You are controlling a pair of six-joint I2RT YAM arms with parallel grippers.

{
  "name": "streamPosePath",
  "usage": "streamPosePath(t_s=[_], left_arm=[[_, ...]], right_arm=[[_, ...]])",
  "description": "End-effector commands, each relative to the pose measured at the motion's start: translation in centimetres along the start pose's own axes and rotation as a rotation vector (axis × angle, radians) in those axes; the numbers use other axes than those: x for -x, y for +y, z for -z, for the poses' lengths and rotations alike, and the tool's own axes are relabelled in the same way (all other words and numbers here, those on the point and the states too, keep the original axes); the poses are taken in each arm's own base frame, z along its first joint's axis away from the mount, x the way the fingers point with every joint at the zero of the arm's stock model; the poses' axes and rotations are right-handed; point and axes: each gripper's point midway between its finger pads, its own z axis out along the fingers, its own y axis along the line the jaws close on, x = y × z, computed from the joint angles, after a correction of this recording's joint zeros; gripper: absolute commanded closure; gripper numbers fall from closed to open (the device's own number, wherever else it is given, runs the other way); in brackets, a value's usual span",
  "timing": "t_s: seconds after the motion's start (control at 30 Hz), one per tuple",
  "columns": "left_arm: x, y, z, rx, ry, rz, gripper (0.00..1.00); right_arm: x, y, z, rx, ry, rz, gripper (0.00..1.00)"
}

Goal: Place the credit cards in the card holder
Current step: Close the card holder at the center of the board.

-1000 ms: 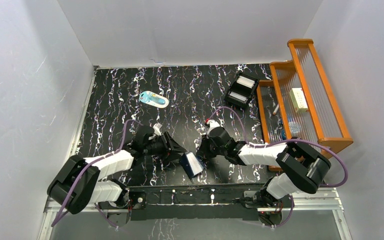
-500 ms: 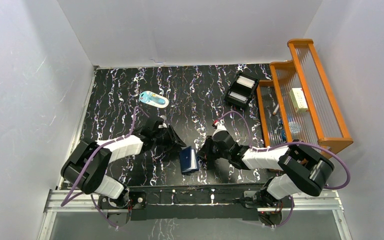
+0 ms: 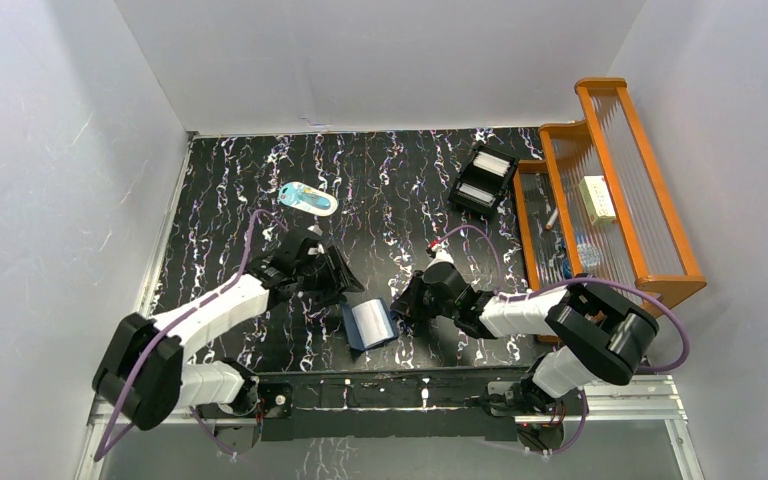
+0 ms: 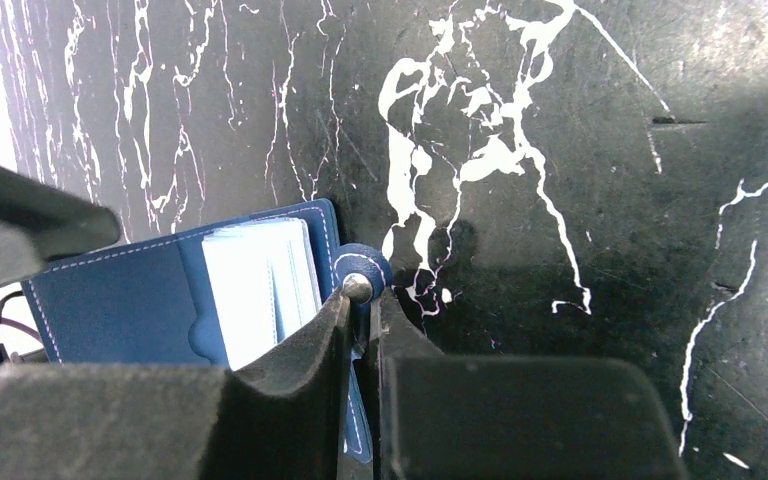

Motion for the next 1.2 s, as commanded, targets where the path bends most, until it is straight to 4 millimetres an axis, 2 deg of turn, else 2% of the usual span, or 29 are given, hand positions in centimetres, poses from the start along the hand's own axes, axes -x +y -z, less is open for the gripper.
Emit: streamPosePath(t_s=[0.0, 0.1, 0.2, 0.33, 0.43, 0.47, 0.5, 0.6, 0.67, 0.73, 0.8, 0.9, 1.0, 1.17], left_arm=[[-1.7, 1.0, 1.8, 0.013, 0.023, 0.022, 0.44], [-2.1, 1.8, 2.4, 0.043, 0.021, 0.010, 0.40], [-1.2, 3.1, 3.4, 0.129, -0.034, -0.023, 0.39], [-0.1, 4.0, 5.2, 0.224, -0.084, -0.071, 0.40], [-0.4, 5.0, 6.5, 0.282, -0.076, -0.087, 0.45], [-0.7, 5.2, 6.8, 0.286, -0.064, -0.088, 0.52], [-1.2, 5.2, 7.0, 0.272, -0.052, -0.088, 0.67], [-3.3, 5.5, 6.9, 0.215, 0.013, -0.045, 0.91], [-5.1, 5.1, 6.4, 0.142, 0.079, 0.003, 1.00], [-6.6, 4.6, 5.5, 0.053, 0.132, 0.040, 1.00], [-7.1, 3.1, 4.6, -0.070, 0.156, 0.060, 1.00], [-6.8, 0.3, 4.0, -0.227, 0.162, 0.069, 0.99], [-5.7, -2.4, 3.8, -0.329, 0.150, 0.033, 0.95], [-4.9, -4.1, 1.7, -0.352, 0.199, -0.024, 0.92]], right_arm=[[1.7, 2.1, -0.5, 0.049, -0.057, -0.008, 0.86], [1.8, 2.0, -0.5, 0.040, -0.061, 0.003, 0.86], [1.8, 1.8, -0.4, 0.032, -0.064, 0.003, 0.87], [1.7, 1.6, -0.3, 0.026, -0.060, 0.003, 0.86], [1.7, 1.4, -0.3, 0.019, -0.062, 0.004, 0.86], [1.7, 1.5, -0.2, 0.022, -0.062, 0.004, 0.86], [1.7, 1.6, -0.2, 0.023, -0.063, 0.005, 0.87], [1.8, 1.6, -0.2, 0.024, -0.064, 0.006, 0.86], [1.8, 1.7, -0.2, 0.024, -0.065, 0.006, 0.86], [1.8, 1.8, -0.3, 0.028, -0.062, 0.006, 0.86], [1.8, 2.1, -0.4, 0.037, -0.059, 0.008, 0.86], [1.7, 2.6, -0.3, 0.057, -0.053, 0.017, 0.86], [1.4, 3.9, 0.2, 0.118, -0.050, 0.067, 0.84], [1.5, 5.0, 1.3, 0.185, -0.065, 0.162, 0.71]])
